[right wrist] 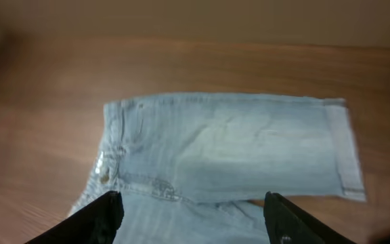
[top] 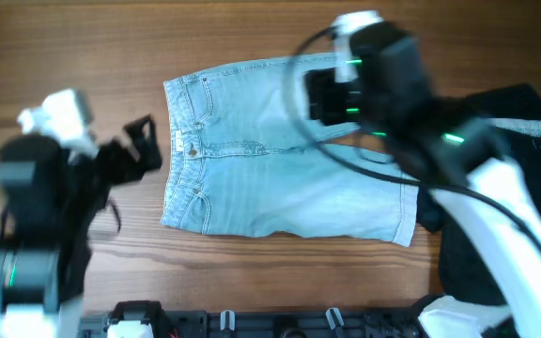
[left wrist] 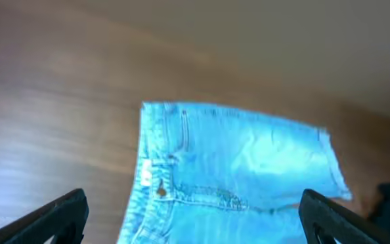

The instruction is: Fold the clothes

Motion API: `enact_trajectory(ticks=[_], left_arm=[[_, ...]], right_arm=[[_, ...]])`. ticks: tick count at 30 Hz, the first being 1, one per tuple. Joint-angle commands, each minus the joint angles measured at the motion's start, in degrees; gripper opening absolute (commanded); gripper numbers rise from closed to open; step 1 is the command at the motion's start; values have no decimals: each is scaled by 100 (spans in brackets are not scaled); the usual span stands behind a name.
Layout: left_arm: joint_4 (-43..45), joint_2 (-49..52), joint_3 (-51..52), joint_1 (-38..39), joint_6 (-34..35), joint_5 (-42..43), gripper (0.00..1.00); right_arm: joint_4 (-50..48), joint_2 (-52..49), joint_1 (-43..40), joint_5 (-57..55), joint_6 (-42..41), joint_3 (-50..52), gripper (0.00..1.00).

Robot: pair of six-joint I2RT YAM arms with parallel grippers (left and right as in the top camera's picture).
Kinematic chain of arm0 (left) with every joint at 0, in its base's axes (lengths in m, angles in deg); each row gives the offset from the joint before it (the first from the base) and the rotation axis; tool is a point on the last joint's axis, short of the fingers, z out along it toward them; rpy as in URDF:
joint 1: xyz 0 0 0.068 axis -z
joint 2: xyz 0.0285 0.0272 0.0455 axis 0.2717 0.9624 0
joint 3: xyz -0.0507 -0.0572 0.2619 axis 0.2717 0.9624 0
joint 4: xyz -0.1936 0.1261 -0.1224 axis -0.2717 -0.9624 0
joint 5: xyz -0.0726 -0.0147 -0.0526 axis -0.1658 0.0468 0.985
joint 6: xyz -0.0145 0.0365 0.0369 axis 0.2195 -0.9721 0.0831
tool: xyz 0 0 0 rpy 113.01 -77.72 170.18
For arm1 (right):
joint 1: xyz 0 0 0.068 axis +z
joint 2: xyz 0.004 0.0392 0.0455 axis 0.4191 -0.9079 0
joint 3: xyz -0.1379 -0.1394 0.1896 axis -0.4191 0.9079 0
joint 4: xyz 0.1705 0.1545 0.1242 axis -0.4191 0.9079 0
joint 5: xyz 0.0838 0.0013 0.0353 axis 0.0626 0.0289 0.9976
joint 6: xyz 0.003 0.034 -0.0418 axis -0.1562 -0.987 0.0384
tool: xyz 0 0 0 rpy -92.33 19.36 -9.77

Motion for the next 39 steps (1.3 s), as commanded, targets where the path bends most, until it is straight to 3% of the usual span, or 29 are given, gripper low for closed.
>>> enact_trajectory(ticks=[1, 4, 8, 13, 17, 20, 23, 25, 31, 34, 39], left_arm=[[673, 1333, -11, 26, 31, 363, 100], [992, 2658, -11, 26, 28, 133, 98], [1552, 4400, -11, 31, 26, 251, 55], [2350, 5825, -11, 31, -39, 448, 38], [2789, 6332, -11, 31, -59, 398, 33], [2931, 6651, -11, 28, -2, -229, 4], [2697, 6701, -13, -164, 837, -1996, 4], [2570, 6592, -26, -546, 1036, -2605, 4], [2391, 5980, -391, -1858, 999, -1174, 4], [2247, 5425, -457, -1985, 704, -684, 20], [1563, 4148, -457, -1963, 708, -636, 29]], right_arm=[[264, 269, -365, 485, -267, -101, 72], [501, 262, -422, 483, -275, -101, 72], [597, 223, -424, 411, -555, -76, 72], [656, 4, -424, 393, -605, -72, 72], [798, -280, -424, 396, -662, -70, 72], [859, -555, -424, 278, -748, 22, 72], [999, -822, -435, 70, -839, 31, 71], [1069, -986, -490, 28, -866, 31, 72], [1067, -1709, -726, 494, -863, 35, 73], [1078, -2264, -844, 892, -732, 42, 73], [942, -3233, -881, 1189, -236, 42, 67]])
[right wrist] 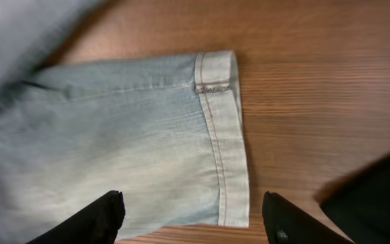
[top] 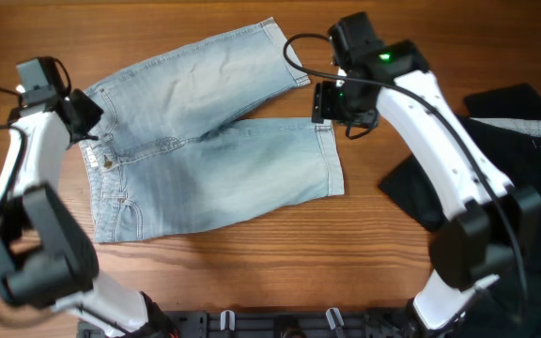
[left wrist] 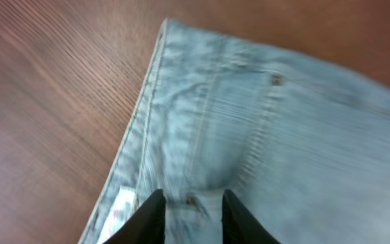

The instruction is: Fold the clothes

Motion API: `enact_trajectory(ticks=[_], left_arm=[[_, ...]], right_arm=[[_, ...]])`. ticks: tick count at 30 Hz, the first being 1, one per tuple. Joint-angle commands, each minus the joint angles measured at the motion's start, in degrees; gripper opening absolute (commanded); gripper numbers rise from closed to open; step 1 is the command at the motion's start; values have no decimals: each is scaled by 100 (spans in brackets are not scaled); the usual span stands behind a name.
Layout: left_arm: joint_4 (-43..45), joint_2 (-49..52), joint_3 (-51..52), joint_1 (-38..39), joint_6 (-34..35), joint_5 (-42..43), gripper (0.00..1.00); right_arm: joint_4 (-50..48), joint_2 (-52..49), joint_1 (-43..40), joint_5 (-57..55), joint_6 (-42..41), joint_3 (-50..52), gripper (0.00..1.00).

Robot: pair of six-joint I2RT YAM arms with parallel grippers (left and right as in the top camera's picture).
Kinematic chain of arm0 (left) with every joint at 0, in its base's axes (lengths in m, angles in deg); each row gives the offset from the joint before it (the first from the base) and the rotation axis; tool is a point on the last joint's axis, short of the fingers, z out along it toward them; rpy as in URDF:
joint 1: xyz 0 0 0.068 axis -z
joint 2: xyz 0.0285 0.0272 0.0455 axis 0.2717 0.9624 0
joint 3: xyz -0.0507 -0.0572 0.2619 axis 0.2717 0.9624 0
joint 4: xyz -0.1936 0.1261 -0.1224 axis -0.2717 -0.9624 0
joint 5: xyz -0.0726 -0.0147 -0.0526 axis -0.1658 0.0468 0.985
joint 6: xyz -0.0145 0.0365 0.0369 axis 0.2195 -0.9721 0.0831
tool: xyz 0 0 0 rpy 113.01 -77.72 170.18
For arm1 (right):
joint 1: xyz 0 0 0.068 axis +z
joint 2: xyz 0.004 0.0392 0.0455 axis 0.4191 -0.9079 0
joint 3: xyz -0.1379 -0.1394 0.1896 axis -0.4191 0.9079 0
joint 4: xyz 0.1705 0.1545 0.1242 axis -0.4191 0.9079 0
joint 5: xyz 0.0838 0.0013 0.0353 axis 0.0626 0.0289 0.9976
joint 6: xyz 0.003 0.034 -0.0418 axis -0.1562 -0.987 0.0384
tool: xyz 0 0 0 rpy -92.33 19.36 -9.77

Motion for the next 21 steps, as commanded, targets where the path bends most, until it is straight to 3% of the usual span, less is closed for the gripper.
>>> enact_trajectory(ticks=[1, 3, 8, 14, 16, 21], left_arm=[[-634, -1235, -118, 17, -74, 177, 30], [-1147, -1766, -118, 17, -74, 380, 31], [-2684, -2643, -118, 17, -74, 649, 34], [-3637, -2697, -111, 17, -96, 647, 35], [-3917, -2697, -111, 17, -96, 647, 41], [-4400, -2697, -107, 15, -52, 546, 41]], right_arm=[[-201, -754, -37, 256, 361, 48, 60], [-509, -1187, -138, 258, 361, 48, 48], [-1084, -2107, -586, 306, 334, 48, 47], [-1843, -2277, -940, 748, 643, 7, 32], [-1637, -2100, -1163, 1147, 802, -140, 32], [-981, -892, -1515, 1775, 1333, -160, 40]])
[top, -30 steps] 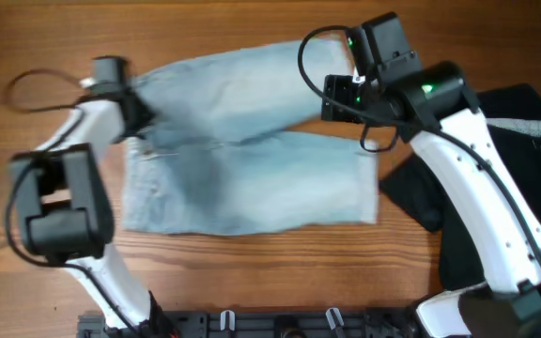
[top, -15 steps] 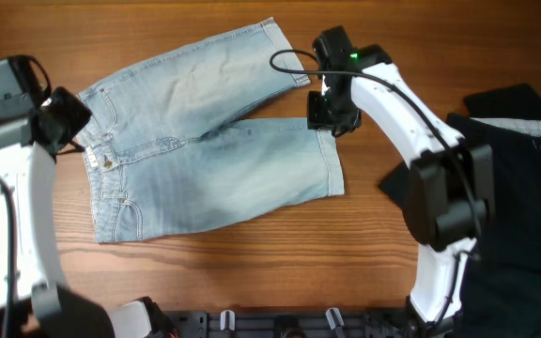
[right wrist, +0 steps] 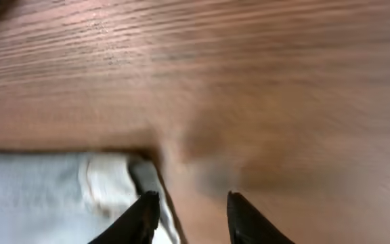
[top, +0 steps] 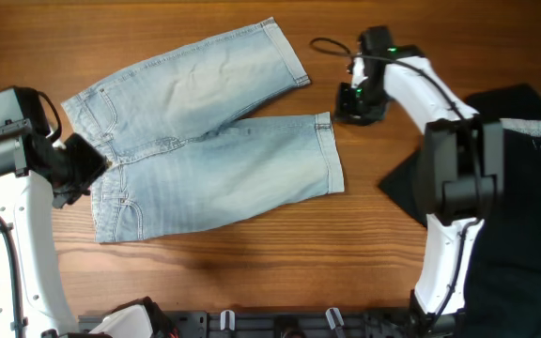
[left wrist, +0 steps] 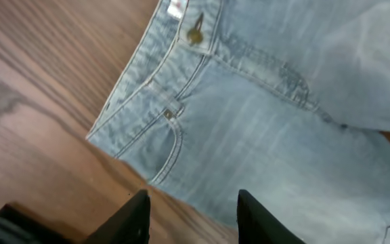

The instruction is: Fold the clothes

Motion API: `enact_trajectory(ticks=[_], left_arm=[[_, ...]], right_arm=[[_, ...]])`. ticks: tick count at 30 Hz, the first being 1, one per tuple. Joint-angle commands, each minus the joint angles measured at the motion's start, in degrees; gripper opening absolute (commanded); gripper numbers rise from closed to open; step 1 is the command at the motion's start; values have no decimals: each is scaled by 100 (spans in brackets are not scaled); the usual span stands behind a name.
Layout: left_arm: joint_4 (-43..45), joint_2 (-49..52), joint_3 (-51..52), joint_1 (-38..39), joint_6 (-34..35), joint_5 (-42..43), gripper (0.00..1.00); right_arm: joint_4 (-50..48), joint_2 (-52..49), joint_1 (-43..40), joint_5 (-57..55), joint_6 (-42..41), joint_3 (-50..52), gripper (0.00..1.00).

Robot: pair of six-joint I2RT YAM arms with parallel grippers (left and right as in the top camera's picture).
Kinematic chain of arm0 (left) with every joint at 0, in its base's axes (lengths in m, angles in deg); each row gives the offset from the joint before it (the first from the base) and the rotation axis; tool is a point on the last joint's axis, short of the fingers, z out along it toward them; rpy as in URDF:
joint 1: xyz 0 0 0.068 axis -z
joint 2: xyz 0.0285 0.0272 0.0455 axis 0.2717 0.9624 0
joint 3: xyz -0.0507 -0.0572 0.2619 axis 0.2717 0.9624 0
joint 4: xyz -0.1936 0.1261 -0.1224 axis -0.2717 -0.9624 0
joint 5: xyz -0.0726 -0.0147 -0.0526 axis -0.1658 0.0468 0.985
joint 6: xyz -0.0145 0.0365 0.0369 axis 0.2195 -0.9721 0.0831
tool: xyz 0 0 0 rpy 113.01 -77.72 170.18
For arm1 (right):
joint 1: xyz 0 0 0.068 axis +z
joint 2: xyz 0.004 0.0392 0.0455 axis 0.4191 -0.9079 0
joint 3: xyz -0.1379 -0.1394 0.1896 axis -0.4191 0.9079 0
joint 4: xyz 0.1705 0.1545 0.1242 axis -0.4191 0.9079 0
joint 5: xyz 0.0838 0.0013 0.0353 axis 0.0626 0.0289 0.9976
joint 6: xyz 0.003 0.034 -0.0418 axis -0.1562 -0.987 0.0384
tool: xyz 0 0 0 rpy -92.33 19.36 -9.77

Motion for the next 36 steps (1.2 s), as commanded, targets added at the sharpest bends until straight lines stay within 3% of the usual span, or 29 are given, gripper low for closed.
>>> enact_trajectory(ticks=[1, 5, 6, 8, 9, 13, 17, 20, 23, 25, 29, 32, 35, 36], left_arm=[[-173, -48, -20, -9, 22, -20, 40], [-527, -48, 0, -157, 472, -326, 38], [-590, -48, 33, -223, 570, -413, 38], [-608, -48, 205, -437, 732, -431, 38], [-579, -48, 308, -555, 748, -431, 38], [-398, -48, 890, -1069, 743, -470, 40], [-103, -48, 1349, -1292, 717, -470, 41], [-31, -48, 1410, -1294, 717, -470, 41], [13, -48, 1410, -1292, 715, -470, 41], [61, -48, 1410, -1292, 699, -470, 41], [179, -48, 1410, -1294, 566, -468, 42], [179, -48, 1410, -1292, 566, -468, 43], [221, -48, 1410, -1292, 564, -468, 43], [223, -48, 1410, -1292, 564, -468, 43]], right_arm=[[297, 1248, -111, 400, 551, -140, 42], [413, 2599, -20, 264, 643, -140, 45], [407, 2986, -15, 251, 640, -140, 52], [273, 3611, -28, 254, 575, -140, 95], [212, 3847, -33, 256, 415, -140, 99], [973, 4083, -31, 249, 48, -44, 100], [1123, 3773, -31, 229, -382, 1163, 98], [455, 3545, -31, 295, -577, 2503, 83], [42, 3340, -24, 433, -586, 3307, 76], [-527, 3217, -24, 658, -726, 3954, 65], [-2041, 3056, -20, 1657, -483, 4850, 70], [-2551, 2894, 55, 1779, -387, 5219, 73], [-3150, 2798, 293, 1860, -129, 5246, 65], [-3222, 2798, 291, 1794, -208, 5237, 57]])
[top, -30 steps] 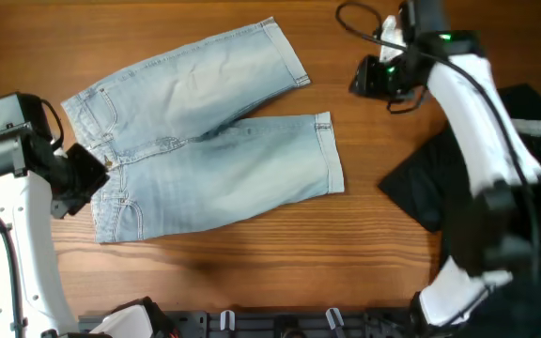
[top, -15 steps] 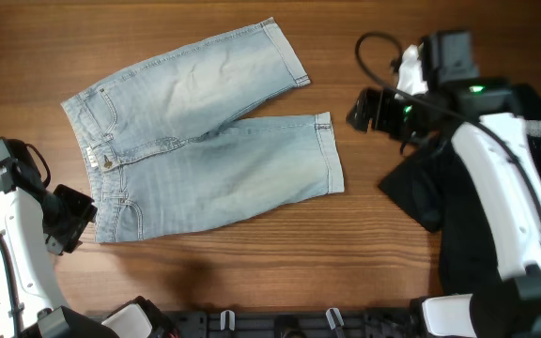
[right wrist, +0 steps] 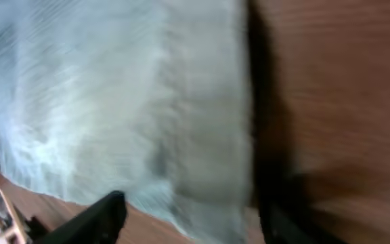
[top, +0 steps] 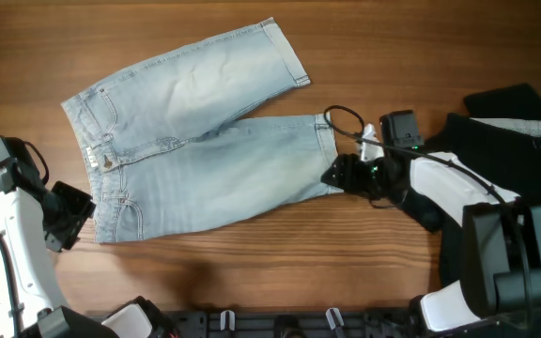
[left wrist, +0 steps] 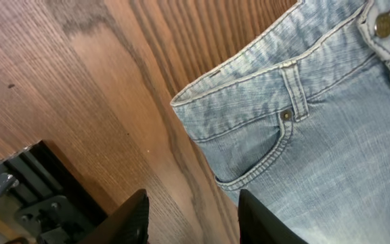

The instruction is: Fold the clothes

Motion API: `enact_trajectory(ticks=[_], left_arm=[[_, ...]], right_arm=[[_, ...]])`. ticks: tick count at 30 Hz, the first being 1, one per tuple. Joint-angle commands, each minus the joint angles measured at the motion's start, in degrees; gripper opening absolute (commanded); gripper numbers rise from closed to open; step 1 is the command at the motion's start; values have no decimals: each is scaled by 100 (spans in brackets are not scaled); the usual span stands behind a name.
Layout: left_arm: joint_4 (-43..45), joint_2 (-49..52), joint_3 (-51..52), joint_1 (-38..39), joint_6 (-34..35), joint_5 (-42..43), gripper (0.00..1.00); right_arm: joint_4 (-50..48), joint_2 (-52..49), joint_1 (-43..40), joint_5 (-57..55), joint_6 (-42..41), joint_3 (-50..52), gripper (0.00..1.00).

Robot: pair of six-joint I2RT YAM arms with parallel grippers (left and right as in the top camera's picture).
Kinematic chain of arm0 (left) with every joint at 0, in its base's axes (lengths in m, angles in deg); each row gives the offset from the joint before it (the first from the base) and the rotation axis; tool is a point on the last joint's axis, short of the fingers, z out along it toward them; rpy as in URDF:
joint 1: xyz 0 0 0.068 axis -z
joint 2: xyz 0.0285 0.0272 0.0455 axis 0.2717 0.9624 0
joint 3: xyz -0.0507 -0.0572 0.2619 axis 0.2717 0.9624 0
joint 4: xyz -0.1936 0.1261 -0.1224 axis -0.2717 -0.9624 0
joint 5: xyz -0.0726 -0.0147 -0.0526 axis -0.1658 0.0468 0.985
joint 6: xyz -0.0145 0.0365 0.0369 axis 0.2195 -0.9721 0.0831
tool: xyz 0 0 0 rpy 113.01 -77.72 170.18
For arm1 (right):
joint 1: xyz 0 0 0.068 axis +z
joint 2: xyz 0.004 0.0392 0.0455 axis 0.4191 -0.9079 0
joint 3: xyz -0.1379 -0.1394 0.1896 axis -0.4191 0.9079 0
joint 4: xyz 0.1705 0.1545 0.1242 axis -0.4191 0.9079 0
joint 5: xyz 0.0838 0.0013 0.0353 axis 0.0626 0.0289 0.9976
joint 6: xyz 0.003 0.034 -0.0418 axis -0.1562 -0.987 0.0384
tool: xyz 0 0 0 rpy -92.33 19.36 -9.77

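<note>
Light blue denim shorts lie flat on the wooden table, waist to the left and the two legs splayed to the right. My left gripper is open beside the near corner of the waistband; in the left wrist view the gripper hangs over bare wood. My right gripper is open at the near corner of the lower leg's hem. The right wrist view is blurred: that gripper straddles the pale hem.
A heap of black clothes lies at the right edge, close behind my right arm. A black rail runs along the table's front edge, and its end shows in the left wrist view.
My left gripper moved from the middle of the waistband to its near corner. My right gripper moved from bare wood beyond the lower leg's hem to the hem's near corner. The shorts lie unmoved.
At first the shorts lay mid-table with legs side by side, both grippers open near them. Then they lay further left with legs splayed, my left gripper on the far waist corner. Both grippers then stood clear and are now at the near corners.
</note>
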Motion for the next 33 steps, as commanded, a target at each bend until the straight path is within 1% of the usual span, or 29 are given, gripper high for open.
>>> enact_trajectory(ticks=[1, 2, 3, 5, 7, 11, 13, 15, 17, 19, 21, 26, 29, 31, 33], left_arm=[[26, -44, 28, -31, -57, -57, 43], [26, -44, 28, -31, -83, -57, 42], [26, -44, 28, -31, -177, -55, 42], [22, -44, 28, -31, -201, -52, 42], [26, -44, 28, -31, -205, -7, 43], [50, -44, 33, -31, -439, 249, 43], [48, -44, 74, -33, -400, 293, 48], [98, -44, 232, -37, -131, 293, 53], [452, -44, 586, -55, -2, 291, 61], [944, -26, 1008, -175, -2, 315, 64], [1239, 50, 1307, -308, -50, 400, 66], [1893, 278, 1847, -348, -140, 529, 66], [2494, 422, 2240, -348, -138, 529, 66], [2828, 533, 2439, -348, -136, 531, 64], [2953, 608, 2463, -348, -136, 555, 59]], right_arm=[[-197, -160, 122, 59, 74, 72, 46], [-197, -160, 120, 59, 76, 72, 34], [-197, -160, 120, 55, 87, 70, 25], [-140, -144, 120, 48, 94, 13, 9], [160, -39, 96, 46, 90, -188, 5], [664, 337, 61, -133, 81, -739, 5], [798, 459, 61, -149, 50, -1001, 5], [892, 505, 61, -168, -85, -1163, 5], [905, 516, 61, -170, -208, -1193, 5], [951, 516, 61, -168, -205, -1193, 5], [992, 516, 61, -170, -201, -1193, 5], [942, 516, 61, -240, -225, -1193, 5], [946, 516, 61, -304, -223, -1193, 7], [953, 516, 61, -302, -223, -1193, 8], [970, 516, 61, -302, -225, -1193, 8]])
